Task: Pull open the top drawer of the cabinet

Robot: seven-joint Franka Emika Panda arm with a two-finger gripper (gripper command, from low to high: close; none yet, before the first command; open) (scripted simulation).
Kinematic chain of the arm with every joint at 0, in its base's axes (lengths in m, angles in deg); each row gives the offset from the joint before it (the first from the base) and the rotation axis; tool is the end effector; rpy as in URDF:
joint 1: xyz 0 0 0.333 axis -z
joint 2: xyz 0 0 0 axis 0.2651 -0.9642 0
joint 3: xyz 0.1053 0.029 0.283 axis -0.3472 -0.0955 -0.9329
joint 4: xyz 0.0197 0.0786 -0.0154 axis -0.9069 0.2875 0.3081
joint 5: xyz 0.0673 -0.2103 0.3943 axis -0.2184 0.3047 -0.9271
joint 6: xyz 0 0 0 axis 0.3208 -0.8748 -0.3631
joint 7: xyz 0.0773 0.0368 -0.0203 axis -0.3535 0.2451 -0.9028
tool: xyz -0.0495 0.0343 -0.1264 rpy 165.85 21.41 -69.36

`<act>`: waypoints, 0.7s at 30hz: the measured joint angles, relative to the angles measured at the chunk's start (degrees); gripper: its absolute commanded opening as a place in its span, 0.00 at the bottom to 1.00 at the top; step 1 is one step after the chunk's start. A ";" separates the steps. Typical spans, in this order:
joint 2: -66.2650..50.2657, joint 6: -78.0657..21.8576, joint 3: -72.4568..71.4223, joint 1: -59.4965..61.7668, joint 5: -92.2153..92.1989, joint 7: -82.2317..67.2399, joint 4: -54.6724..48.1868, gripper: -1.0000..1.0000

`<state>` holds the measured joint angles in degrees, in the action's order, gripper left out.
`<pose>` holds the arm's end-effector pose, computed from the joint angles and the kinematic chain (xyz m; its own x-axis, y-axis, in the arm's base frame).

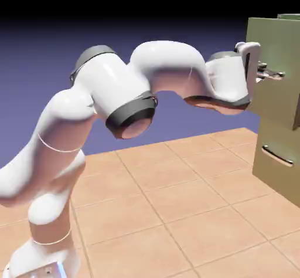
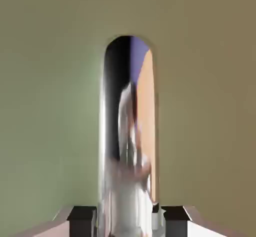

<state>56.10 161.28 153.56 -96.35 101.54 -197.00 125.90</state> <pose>0.7106 0.0846 0.5084 0.0009 -0.7075 -0.7067 0.0001 0.7067 -0.7075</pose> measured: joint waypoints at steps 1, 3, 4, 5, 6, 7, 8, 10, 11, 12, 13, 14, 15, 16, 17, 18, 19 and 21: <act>-0.68 -0.24 -1.63 2.08 0.13 0.79 1.61 0.00; -1.76 -0.70 -5.04 6.23 0.31 2.09 4.64 0.00; -2.13 -0.93 -6.81 8.30 0.36 2.59 6.08 0.00; -2.40 -1.18 -8.62 10.38 0.38 2.98 7.49 0.00; -2.55 -1.44 -10.46 12.46 0.37 3.27 8.89 0.00; -2.59 -1.72 -12.34 14.53 0.33 3.46 10.28 0.00; -2.51 -2.03 -14.26 16.61 0.26 3.54 11.68 0.00; -2.00 -2.72 -18.17 20.76 0.01 3.39 14.55 0.00; -1.57 -3.11 -20.15 22.83 -0.17 3.18 16.05 0.00; -1.02 -3.52 -22.16 24.91 -0.38 2.88 17.59 0.00; -0.35 -3.96 -24.18 26.99 -0.64 2.49 19.19 0.00; 0.42 -4.42 -26.20 29.06 -0.94 2.03 20.85 0.00; 1.30 -4.89 -28.24 31.14 -1.29 1.49 22.57 0.00; 2.30 -5.38 -30.27 33.21 -1.69 0.90 24.37 0.00; 3.38 -5.87 -32.30 35.29 -2.14 0.25 26.23 0.00; 4.60 -6.34 -34.33 37.37 -2.61 -0.45 28.16 0.00; 4.65 -6.36 -34.40 37.44 -2.63 -0.47 28.23 1.00; 4.64 -6.34 -34.40 37.44 -2.72 -0.53 28.24 1.00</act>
